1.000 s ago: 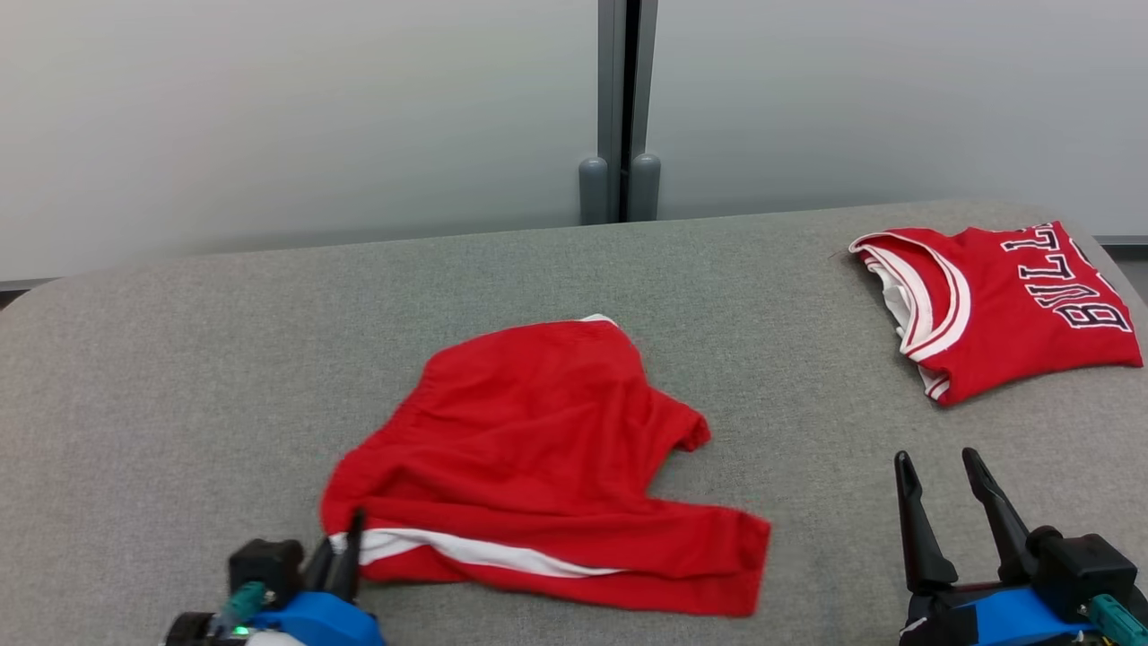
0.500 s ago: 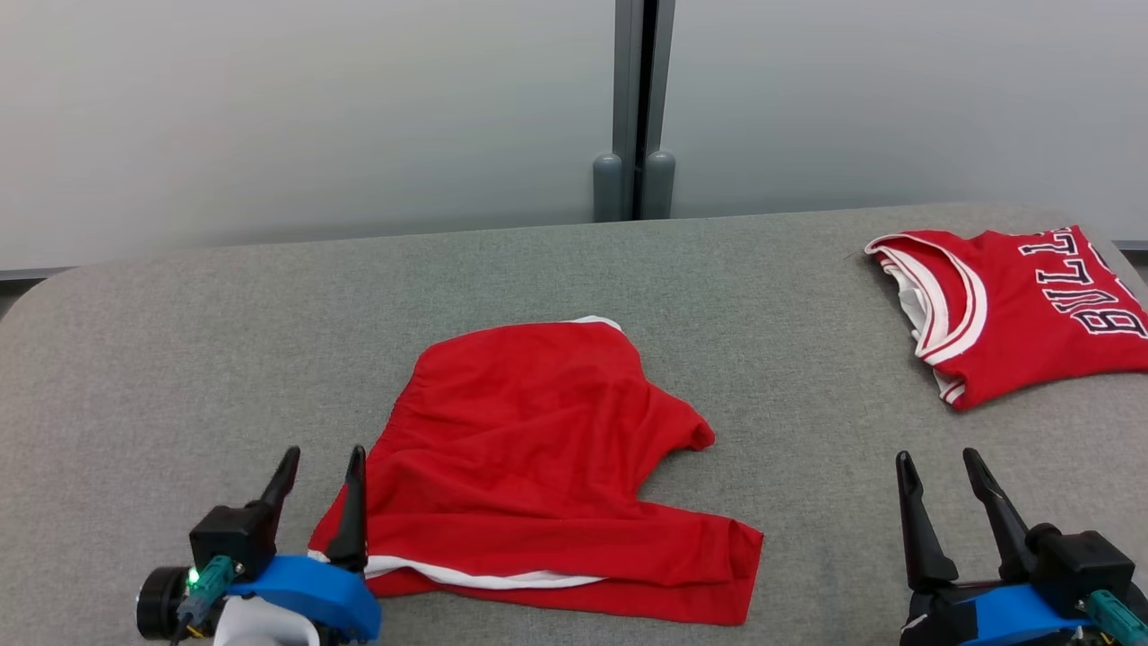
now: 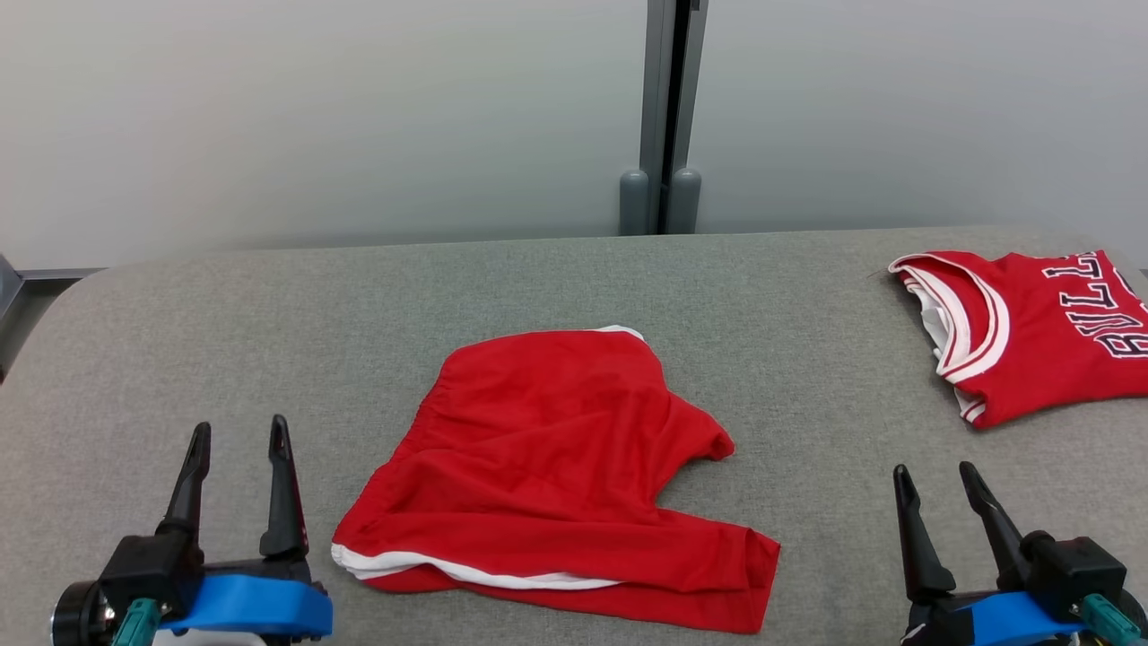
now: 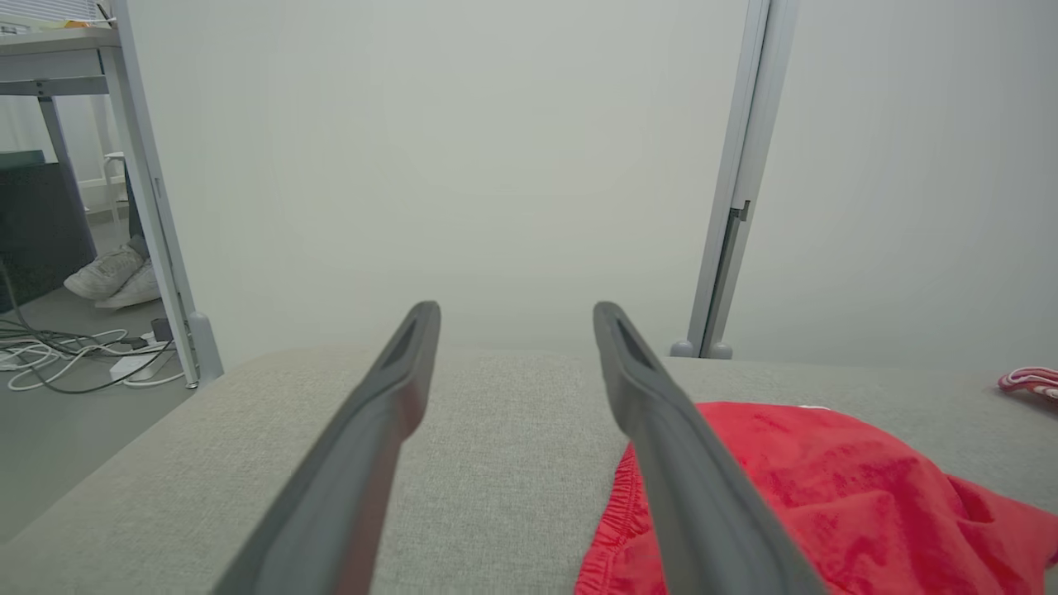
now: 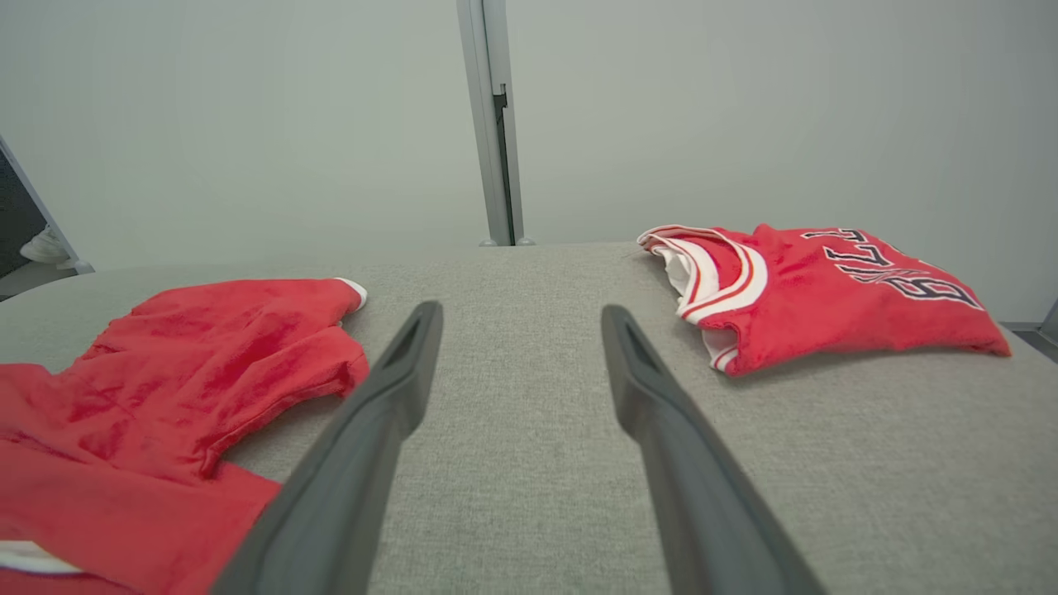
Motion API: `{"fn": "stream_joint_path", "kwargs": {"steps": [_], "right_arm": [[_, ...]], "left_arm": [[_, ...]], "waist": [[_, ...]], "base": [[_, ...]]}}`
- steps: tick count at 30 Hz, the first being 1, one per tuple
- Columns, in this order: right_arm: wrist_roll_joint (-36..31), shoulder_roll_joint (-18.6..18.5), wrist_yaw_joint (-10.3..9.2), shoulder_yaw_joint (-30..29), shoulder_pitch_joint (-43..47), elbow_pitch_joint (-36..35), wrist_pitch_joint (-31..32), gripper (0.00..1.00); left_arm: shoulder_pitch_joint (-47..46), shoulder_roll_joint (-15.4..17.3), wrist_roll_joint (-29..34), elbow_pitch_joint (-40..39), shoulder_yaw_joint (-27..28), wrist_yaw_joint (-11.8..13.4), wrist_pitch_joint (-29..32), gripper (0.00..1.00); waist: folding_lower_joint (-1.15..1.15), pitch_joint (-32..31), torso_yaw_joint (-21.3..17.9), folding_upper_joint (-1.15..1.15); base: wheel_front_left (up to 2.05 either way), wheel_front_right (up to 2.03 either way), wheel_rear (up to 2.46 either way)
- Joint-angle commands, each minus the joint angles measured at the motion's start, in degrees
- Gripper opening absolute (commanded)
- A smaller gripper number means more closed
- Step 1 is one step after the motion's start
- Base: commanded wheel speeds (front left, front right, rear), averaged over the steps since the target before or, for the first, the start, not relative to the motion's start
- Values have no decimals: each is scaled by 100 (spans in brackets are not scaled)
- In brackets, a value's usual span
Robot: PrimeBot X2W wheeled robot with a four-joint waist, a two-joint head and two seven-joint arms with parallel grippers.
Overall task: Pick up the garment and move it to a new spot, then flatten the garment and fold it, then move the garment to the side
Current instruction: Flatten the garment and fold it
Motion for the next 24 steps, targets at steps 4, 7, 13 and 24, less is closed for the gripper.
{"fn": "stream_joint_path", "kwargs": {"steps": [4,7,13,24], "right_arm": [[32,-43,1,30,60,72,63,100],[23,-88,1,122,45,118,140,100],[48,-258,1,592,-153,348,492,100],[245,-484,1,1437,-573,1501,642,100]], "left_arm": [[145,-92,139,-80,129,-72,-26,100],[188,-138,222,-108,204,-103,-26,100],[173,-233,348,-114,266,-189,-26,100],[76,-346,468,-11,313,-346,-26,100]], "waist": [[0,-15,27,0],[0,-24,45,0],[0,-23,73,0],[0,50,311,0]], "base": [[0,0,0],[0,0,0],[0,0,0],[0,0,0]]}}
